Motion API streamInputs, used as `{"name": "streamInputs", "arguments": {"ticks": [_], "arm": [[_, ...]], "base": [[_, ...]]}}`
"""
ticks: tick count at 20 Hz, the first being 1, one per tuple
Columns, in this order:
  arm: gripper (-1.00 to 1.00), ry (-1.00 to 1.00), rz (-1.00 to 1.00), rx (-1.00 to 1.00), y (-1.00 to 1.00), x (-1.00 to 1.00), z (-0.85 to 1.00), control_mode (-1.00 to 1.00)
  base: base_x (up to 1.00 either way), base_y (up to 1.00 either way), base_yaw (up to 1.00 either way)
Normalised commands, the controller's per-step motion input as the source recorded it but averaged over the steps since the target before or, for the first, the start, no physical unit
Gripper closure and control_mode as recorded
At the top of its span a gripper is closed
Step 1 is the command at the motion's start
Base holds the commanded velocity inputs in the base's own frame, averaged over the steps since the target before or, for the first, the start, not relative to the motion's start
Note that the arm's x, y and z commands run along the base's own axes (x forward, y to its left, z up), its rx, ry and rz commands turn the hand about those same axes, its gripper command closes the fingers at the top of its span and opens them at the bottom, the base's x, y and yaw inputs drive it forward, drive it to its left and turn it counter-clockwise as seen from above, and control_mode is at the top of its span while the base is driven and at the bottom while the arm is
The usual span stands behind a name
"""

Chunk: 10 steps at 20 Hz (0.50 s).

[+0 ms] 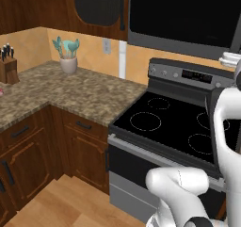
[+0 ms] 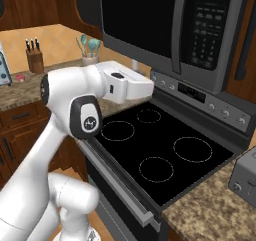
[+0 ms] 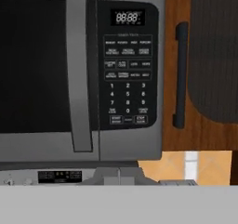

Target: Pick the bell pepper from the sink and place it in the bowl. Then pick the bowl and place it in the microwave. Then close the microwave door and press the start button.

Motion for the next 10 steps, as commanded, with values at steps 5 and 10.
{"name": "streamInputs", "arguments": {"ticks": [5,10], "arm": [[1.00,0.00,0.00,0.00,-0.32,0.30,0.01,-1.00],[1.00,0.00,0.00,0.00,-0.33,0.33,0.00,-1.00]], "base": [[0.00,0.00,0.00],[0.00,0.00,0.00]]}}
